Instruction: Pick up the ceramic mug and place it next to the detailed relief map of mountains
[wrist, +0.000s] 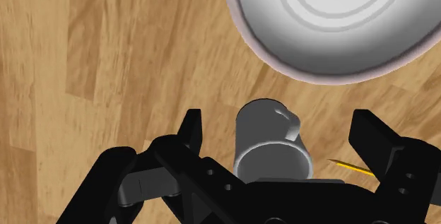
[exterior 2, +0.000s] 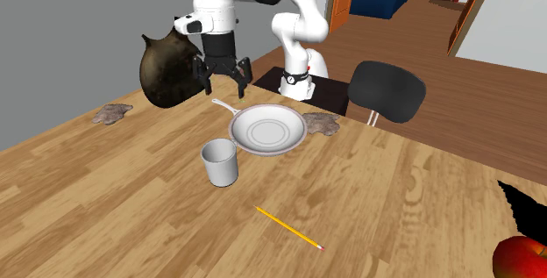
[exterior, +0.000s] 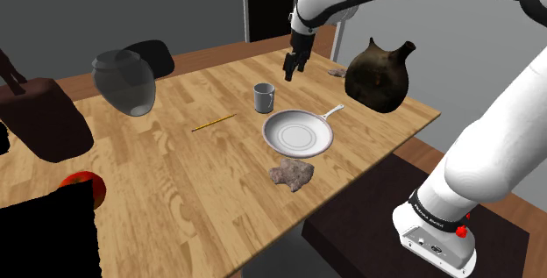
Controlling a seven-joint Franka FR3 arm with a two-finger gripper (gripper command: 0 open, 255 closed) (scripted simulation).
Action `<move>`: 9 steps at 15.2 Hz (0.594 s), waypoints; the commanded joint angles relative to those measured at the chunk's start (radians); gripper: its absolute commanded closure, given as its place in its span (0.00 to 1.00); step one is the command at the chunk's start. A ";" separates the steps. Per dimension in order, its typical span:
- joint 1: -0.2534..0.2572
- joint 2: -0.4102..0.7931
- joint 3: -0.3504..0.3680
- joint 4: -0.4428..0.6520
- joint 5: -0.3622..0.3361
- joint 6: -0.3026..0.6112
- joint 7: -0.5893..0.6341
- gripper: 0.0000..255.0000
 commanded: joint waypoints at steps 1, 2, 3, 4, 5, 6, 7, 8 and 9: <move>-0.002 0.083 -0.004 0.058 0.012 0.023 -0.021 0.00; -0.002 0.123 -0.004 0.090 0.017 0.029 -0.028 0.00; -0.003 0.163 -0.003 0.123 0.022 0.034 -0.035 0.00; -0.003 0.203 -0.003 0.158 0.028 0.038 -0.042 0.00; -0.004 0.243 -0.002 0.194 0.033 0.040 -0.048 0.00; -0.005 0.283 0.000 0.232 0.038 0.041 -0.055 0.00; -0.005 0.324 0.001 0.271 0.042 0.041 -0.061 0.00; -0.007 0.365 0.003 0.312 0.046 0.039 -0.066 0.00; -0.008 0.407 0.005 0.355 0.050 0.036 -0.071 0.00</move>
